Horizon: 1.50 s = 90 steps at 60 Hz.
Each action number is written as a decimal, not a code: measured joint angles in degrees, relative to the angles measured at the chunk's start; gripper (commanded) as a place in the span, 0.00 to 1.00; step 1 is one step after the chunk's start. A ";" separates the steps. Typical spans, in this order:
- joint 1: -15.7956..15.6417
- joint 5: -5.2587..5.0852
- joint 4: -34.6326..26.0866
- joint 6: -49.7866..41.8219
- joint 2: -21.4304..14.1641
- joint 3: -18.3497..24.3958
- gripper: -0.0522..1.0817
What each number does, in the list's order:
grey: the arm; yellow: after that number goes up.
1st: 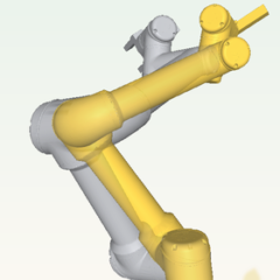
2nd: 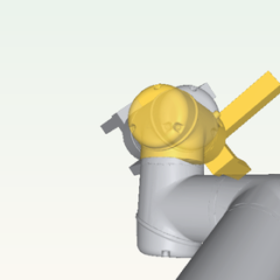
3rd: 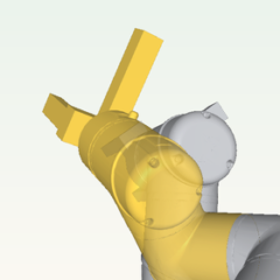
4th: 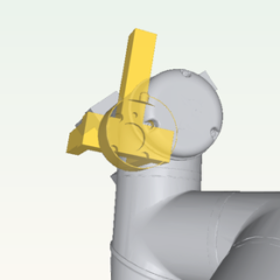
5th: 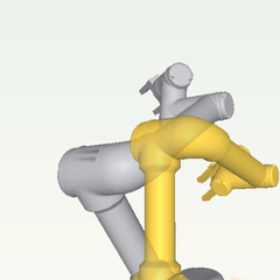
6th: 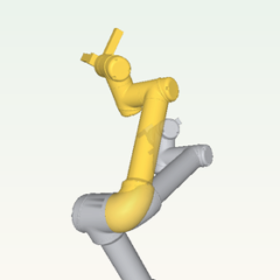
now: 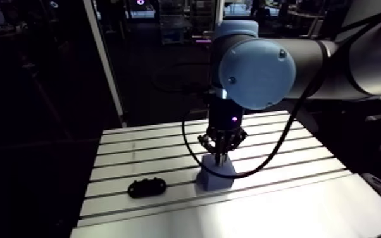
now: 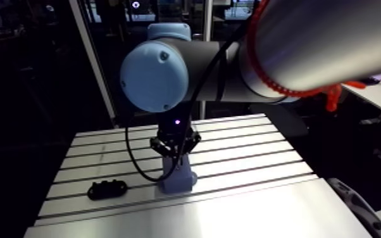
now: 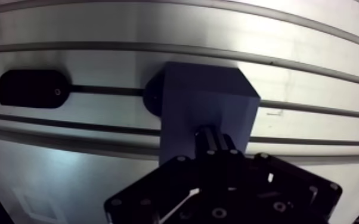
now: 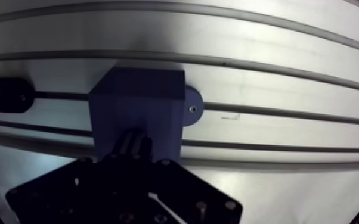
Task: Pick up the M10 bolt and insert it into the hex recess until seated.
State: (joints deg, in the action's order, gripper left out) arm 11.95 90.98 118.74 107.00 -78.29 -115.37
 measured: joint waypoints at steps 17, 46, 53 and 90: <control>-0.06 0.03 0.11 0.01 -0.07 -0.40 1.00; -0.01 -0.29 -1.86 0.00 -1.18 2.25 1.00; -0.18 -0.56 -3.89 0.00 -2.11 3.51 1.00; -1.34 -1.41 -19.46 -0.59 -6.55 14.88 0.37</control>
State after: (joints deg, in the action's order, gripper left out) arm 10.62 89.57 99.29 106.41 -84.84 -100.49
